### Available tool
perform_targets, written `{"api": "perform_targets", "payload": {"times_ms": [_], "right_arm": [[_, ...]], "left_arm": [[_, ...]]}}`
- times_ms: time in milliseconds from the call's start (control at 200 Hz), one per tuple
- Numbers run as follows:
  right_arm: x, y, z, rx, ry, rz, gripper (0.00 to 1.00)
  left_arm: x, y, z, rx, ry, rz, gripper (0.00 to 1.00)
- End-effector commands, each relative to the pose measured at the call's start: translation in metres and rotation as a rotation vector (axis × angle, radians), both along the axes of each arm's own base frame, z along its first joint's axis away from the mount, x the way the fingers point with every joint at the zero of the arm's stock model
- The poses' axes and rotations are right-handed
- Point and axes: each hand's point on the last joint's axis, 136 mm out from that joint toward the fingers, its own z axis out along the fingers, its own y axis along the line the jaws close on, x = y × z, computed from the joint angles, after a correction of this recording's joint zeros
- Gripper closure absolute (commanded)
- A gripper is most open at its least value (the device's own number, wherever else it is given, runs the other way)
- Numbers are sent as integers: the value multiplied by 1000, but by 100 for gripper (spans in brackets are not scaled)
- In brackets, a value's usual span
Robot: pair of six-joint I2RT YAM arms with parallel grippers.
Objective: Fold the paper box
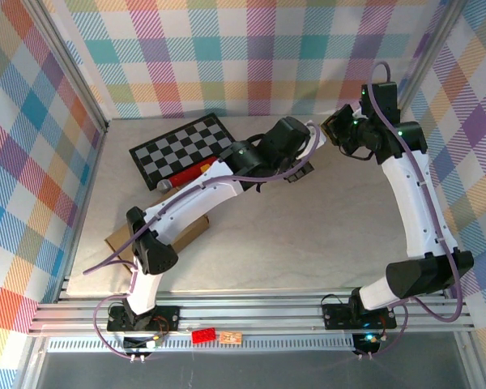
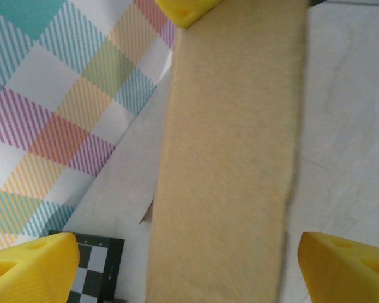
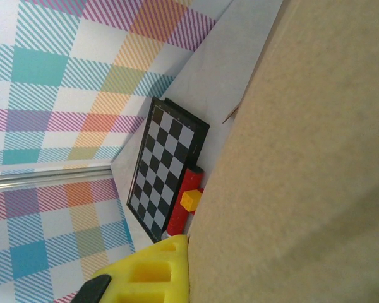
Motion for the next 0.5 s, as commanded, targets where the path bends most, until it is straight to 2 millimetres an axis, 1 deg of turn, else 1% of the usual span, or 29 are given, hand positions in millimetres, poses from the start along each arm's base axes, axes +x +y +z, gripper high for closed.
{"api": "perform_targets", "payload": {"times_ms": [0, 90, 125, 175, 200, 220, 240, 270, 310, 370, 390, 420, 450, 470, 480, 495], "right_arm": [[-16, 6, 13, 0, -41, 51, 100], [-20, 8, 16, 6, -45, 62, 100], [-22, 9, 17, 10, -46, 68, 100], [-23, 12, 17, 18, -46, 80, 100], [-24, 13, 18, 22, -46, 84, 100], [-24, 13, 18, 25, -49, 88, 100], [-25, 15, 19, 29, -52, 95, 100], [-25, 16, 21, 35, -58, 101, 100], [-26, 17, 23, 40, -63, 110, 100], [-26, 18, 27, 36, -79, 124, 100], [-26, 18, 30, 36, -90, 130, 95], [-26, 18, 35, 36, -104, 136, 85], [-25, 18, 39, 37, -115, 139, 73], [-25, 16, 44, 39, -125, 135, 62], [-25, 16, 46, 40, -128, 134, 59], [-24, 14, 49, 39, -132, 130, 51]], "left_arm": [[6, 3, 18, -5, -67, 48, 24], [6, 0, 14, -4, -59, 45, 46], [5, -1, 12, -5, -55, 39, 50], [5, -2, 11, -6, -49, 35, 54], [4, -4, 10, -7, -45, 30, 58], [3, -4, 9, -6, -43, 28, 64], [3, -4, 9, -8, -40, 27, 72], [3, -5, 10, -15, -40, 29, 87], [3, -3, 12, -28, -42, 41, 100], [2, -1, 20, -61, -49, 49, 100], [2, -1, 22, -75, -52, 50, 100], [1, 1, 27, -99, -53, 47, 100], [0, 4, 33, -130, -52, 47, 100], [0, 6, 35, -151, -44, 50, 100], [0, 8, 38, -163, -42, 50, 100], [0, 10, 41, -180, -39, 51, 100]]}}
